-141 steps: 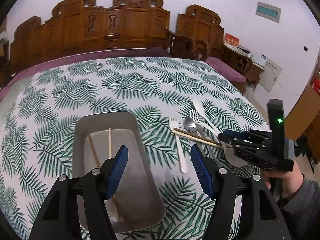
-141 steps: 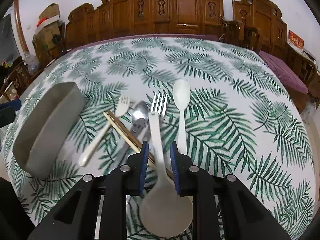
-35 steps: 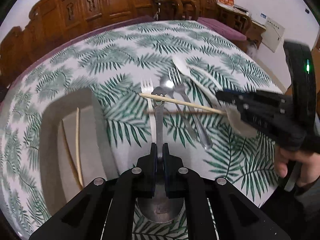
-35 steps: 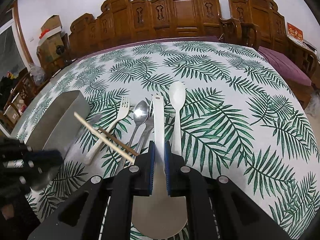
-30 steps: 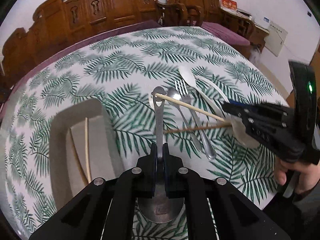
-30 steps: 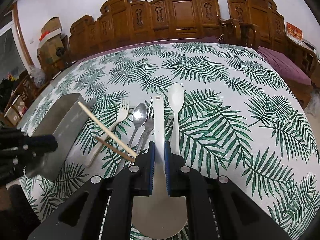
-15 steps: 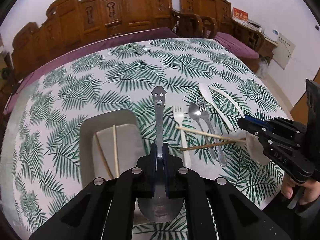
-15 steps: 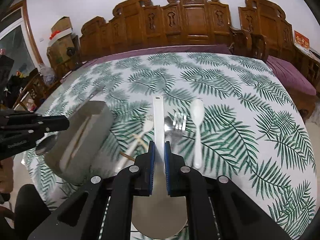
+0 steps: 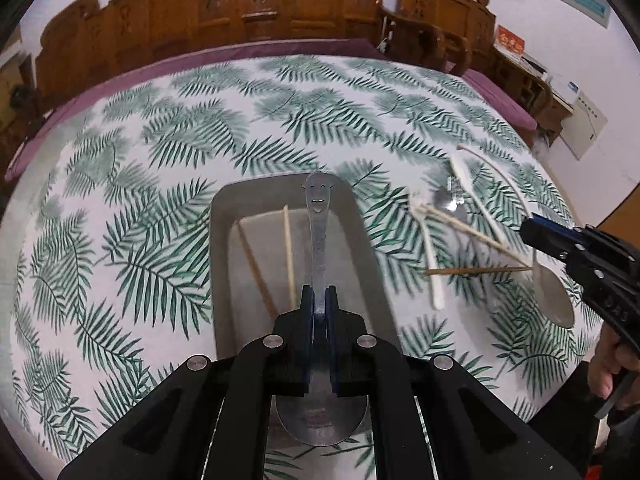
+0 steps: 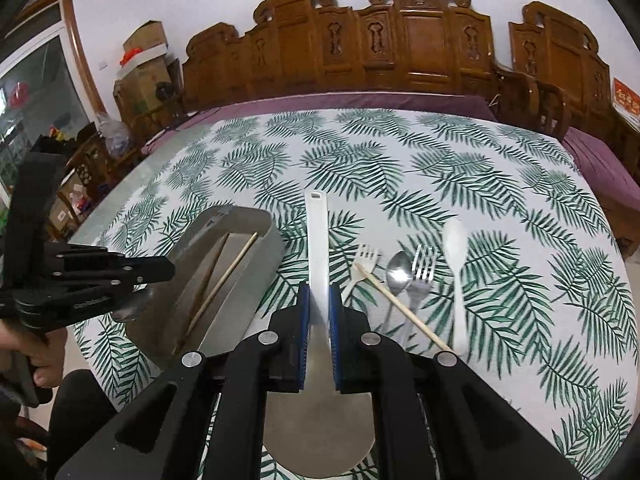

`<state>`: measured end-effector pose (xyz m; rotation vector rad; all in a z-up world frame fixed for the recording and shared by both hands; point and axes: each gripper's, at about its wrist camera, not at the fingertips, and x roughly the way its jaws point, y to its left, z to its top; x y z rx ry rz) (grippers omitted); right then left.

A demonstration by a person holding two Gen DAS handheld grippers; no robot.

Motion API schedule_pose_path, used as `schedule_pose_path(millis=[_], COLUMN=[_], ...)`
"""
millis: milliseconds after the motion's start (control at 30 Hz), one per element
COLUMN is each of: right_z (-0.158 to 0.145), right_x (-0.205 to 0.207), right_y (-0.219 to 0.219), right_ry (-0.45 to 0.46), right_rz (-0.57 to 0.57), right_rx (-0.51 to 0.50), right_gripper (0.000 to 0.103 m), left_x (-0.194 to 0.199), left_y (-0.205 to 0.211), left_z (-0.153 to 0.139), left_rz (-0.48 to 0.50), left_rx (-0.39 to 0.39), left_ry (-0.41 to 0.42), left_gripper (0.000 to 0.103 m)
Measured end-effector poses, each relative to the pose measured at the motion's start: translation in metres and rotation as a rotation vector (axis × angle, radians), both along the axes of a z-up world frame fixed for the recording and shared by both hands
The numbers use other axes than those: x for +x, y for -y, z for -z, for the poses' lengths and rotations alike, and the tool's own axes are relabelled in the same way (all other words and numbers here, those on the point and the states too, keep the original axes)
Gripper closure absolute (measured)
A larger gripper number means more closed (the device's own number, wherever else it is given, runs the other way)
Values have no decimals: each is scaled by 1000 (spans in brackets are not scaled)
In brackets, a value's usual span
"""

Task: Organize utensils
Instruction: 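Lift the metal spoon, lower it into the tray, open the left tool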

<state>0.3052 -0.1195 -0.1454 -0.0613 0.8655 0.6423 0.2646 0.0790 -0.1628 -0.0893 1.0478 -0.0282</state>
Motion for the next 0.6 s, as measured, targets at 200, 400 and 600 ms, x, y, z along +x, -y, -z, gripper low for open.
schedule_pose_path(millis=[200,400,600], right_z=[7,13,14], right_x=[9,13,13], right_y=[-13,-19,-20], right_ry=[-34,-52,-60], right_rz=[-9,-16,-24], right_rx=[-2,-2,-13], right_gripper=[92,92,92], left_x=[13,26,36], left_y=[-3,3,7], left_z=[25,43,59], left_rz=[-10,-3,-7], left_rx=[-18,-18,-14], left_ry=[-55,-90,-120], left_gripper=[98,98,98])
